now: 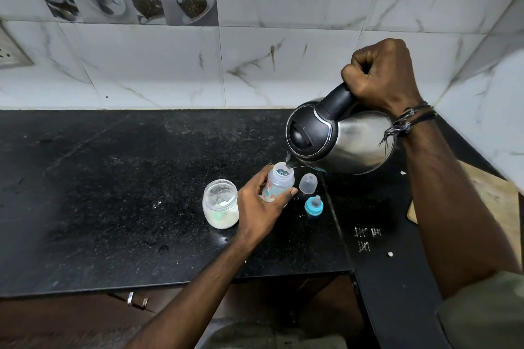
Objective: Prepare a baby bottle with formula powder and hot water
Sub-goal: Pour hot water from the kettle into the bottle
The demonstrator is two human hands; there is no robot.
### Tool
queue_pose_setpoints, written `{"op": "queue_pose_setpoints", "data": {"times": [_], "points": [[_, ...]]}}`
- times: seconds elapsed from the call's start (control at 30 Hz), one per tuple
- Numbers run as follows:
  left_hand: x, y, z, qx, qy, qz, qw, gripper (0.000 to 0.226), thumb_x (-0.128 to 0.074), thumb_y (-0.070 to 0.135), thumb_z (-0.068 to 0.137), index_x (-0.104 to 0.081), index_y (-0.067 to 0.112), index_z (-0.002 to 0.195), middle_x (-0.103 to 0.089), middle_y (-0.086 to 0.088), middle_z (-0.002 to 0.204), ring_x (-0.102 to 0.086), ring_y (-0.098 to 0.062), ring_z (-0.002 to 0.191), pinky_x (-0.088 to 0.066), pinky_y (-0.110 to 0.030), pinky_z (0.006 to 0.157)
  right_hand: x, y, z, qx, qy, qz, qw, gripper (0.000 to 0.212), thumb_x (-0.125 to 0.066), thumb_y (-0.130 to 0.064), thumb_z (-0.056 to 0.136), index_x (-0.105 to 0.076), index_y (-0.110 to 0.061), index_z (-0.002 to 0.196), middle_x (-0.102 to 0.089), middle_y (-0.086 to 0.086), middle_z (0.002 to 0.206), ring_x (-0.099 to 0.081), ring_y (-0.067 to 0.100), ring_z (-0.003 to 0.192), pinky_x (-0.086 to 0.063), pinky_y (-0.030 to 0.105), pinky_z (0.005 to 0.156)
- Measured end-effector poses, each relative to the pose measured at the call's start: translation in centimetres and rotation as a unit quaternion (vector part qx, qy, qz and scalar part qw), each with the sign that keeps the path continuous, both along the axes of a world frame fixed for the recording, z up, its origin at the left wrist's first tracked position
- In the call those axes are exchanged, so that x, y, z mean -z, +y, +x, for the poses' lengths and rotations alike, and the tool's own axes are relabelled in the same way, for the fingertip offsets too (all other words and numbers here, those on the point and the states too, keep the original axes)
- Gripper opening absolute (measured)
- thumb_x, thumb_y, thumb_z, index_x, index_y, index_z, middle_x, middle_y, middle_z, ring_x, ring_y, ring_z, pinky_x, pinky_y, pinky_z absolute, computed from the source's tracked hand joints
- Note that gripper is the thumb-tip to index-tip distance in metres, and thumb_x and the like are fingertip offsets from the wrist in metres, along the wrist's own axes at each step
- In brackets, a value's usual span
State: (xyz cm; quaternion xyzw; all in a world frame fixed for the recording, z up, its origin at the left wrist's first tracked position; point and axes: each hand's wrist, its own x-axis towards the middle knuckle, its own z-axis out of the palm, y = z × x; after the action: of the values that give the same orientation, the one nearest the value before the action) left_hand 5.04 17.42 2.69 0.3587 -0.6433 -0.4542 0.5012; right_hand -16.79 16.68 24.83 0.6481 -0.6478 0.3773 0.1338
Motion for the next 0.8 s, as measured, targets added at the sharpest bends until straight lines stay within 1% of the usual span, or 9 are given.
{"op": "queue_pose_setpoints", "data": {"times": [0.2,0.43,0.5,0.67,0.8], "points": [[-0.07,-0.04,0.01,0.007,0.003,-0.001,1.000,0.046,-0.090,0.018,0.079,-0.071,0.017,0.122,-0.077,0.007,0.112,-0.072,-0.014,0.105,-0.056,-0.025,0.089,-0.05,0.06,0.04,-0.001,0.001,-0.001,1.000,0.030,-0.048,-0.027,0.064,-0.032,-0.013,0.044,-0.023,0.001,0.042,-0.022,0.016,0.044,-0.018,0.025,0.047],[0.27,-0.28,-0.17,-0.003,-0.005,0.006,1.000,0.053,-0.089,0.030,0.077,-0.071,0.017,0.125,-0.077,0.006,0.116,-0.072,-0.015,0.109,-0.058,-0.034,0.094,-0.20,0.11,0.03,0.000,0.002,-0.001,1.000,0.029,-0.049,-0.026,0.064,-0.034,-0.011,0.045,-0.024,0.002,0.042,-0.023,0.017,0.044,-0.019,0.024,0.047],[0.28,-0.31,-0.13,-0.003,-0.003,0.004,1.000,0.052,-0.089,0.027,0.077,-0.071,0.016,0.125,-0.077,0.005,0.116,-0.072,-0.015,0.109,-0.058,-0.034,0.094,-0.18,0.02,0.04,0.001,0.001,-0.002,1.000,0.029,-0.049,-0.026,0.064,-0.035,-0.009,0.045,-0.024,0.004,0.042,-0.024,0.019,0.045,-0.019,0.025,0.047],[0.07,-0.27,-0.18,0.005,0.002,0.009,1.000,0.048,-0.090,0.017,0.079,-0.071,0.016,0.122,-0.077,0.005,0.113,-0.072,-0.014,0.106,-0.056,-0.027,0.091,-0.11,-0.14,-0.11,0.007,0.002,0.001,1.000,0.030,-0.048,-0.027,0.064,-0.036,-0.007,0.046,-0.024,0.007,0.044,-0.026,0.020,0.047,-0.019,0.026,0.048],[0.16,-0.29,-0.22,0.001,0.001,0.011,1.000,0.048,-0.090,0.020,0.078,-0.071,0.017,0.122,-0.077,0.006,0.114,-0.072,-0.015,0.107,-0.057,-0.031,0.092,-0.10,-0.22,-0.08,0.004,0.007,0.003,1.000,0.030,-0.048,-0.026,0.064,-0.036,-0.007,0.046,-0.024,0.006,0.044,-0.025,0.020,0.046,-0.019,0.026,0.048]]}}
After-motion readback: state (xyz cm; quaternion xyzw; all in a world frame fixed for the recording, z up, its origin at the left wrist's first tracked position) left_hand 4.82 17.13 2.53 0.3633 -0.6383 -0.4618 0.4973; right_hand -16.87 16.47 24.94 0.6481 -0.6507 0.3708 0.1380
